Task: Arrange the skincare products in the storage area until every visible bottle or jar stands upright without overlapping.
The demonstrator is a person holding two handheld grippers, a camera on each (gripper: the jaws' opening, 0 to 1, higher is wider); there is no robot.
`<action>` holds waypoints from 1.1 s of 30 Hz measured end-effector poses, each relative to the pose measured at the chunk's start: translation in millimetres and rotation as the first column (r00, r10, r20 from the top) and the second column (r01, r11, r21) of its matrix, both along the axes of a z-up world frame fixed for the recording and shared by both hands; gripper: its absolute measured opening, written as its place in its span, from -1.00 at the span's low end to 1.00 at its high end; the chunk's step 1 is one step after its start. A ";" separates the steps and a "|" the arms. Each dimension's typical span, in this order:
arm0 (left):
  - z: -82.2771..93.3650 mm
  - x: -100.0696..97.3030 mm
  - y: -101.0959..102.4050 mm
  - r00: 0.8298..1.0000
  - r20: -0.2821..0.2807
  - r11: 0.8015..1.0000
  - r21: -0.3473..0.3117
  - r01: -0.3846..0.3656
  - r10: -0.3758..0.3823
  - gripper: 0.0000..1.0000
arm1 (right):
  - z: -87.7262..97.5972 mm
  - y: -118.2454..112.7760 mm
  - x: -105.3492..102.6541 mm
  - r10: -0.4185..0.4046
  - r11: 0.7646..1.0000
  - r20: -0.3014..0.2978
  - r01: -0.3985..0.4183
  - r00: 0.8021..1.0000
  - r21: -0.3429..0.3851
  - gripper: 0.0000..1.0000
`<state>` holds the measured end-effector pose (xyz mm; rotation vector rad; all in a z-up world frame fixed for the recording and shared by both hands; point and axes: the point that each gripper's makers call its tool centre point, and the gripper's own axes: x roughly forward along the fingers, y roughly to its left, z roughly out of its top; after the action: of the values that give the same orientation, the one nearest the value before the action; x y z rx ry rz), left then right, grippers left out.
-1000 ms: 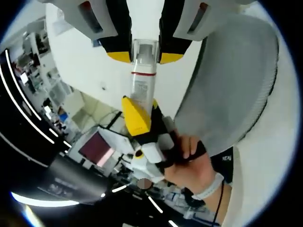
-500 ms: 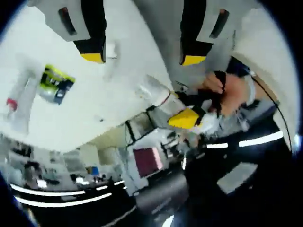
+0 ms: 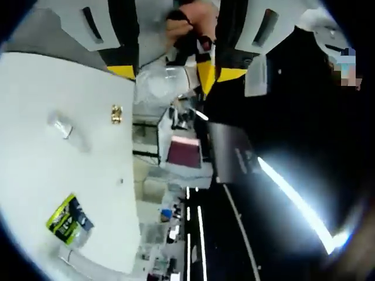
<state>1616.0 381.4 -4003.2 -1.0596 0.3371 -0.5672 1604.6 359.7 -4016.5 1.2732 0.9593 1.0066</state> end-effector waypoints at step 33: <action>39.1 -97.6 -56.5 0.867 0.085 0.860 -0.111 0.498 -0.491 -0.36 | 73.5 -19.9 -61.3 0.136 0.986 0.432 -0.165 0.892 0.031 -0.64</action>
<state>1518.5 324.9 -3964.1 -1.0824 0.5389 -1.0923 1543.3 339.8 -3942.9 0.9791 0.6909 1.3829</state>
